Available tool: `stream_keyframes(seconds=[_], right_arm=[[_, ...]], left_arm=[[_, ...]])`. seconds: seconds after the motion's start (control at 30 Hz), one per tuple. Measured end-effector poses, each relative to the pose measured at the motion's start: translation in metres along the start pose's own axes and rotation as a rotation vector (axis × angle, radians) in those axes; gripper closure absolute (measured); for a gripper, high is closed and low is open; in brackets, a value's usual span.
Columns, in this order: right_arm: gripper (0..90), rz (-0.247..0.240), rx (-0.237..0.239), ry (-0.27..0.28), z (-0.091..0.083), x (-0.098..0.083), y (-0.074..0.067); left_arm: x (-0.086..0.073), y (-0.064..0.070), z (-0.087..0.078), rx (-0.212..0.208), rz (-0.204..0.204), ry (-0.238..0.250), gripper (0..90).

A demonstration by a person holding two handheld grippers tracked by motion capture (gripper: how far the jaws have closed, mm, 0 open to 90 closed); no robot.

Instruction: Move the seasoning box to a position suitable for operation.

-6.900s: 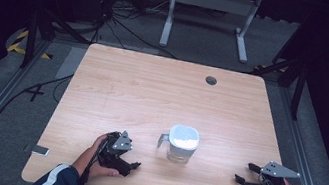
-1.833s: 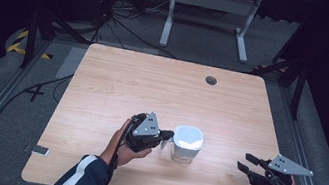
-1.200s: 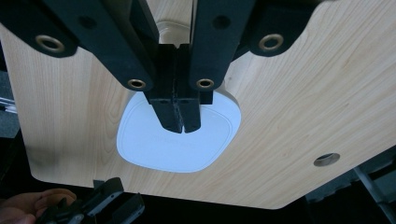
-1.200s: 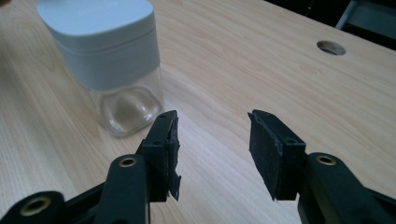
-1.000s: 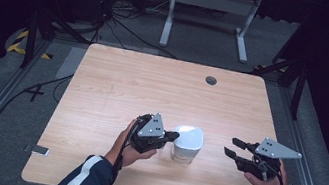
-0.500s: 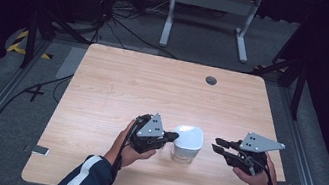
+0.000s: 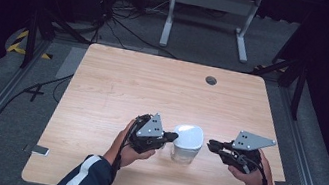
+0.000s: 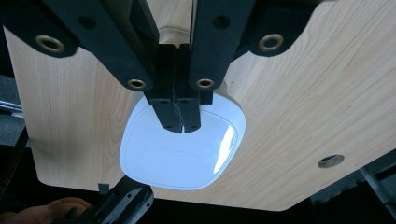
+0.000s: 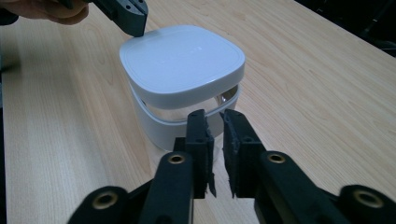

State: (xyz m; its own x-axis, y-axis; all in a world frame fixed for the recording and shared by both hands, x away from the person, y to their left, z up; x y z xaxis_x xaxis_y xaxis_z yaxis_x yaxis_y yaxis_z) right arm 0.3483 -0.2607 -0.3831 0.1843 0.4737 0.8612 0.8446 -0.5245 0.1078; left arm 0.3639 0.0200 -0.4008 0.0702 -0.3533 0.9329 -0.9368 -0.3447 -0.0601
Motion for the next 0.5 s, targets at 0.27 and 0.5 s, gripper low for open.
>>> stream_keyframes(seconds=[0.27,0.5], right_arm=[[88.8,-0.014,0.025,-0.051,0.009,0.003,-0.002],[89.1,-0.023,0.037,-0.064,0.012,0.007,-0.002]], left_arm=[[-0.001,0.000,0.000,-0.004,-0.001,-0.006,90.0],[-0.004,0.001,0.005,0.004,0.003,-0.023,90.0]])
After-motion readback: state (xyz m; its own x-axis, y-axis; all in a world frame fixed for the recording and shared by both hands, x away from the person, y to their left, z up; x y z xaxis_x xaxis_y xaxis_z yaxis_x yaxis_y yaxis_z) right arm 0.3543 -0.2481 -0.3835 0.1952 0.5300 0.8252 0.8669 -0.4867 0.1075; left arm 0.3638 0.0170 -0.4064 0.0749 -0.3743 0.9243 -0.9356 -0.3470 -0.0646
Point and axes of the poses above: each handheld gripper's, and its own axes: z roughly forward along the jaws, x roughly out of its top, y roughly to its right, the point moved 2 cm from there along z, roughly forward along the jaws, and after that the axes turned 5 degrees about y, right-handed, at the moved point
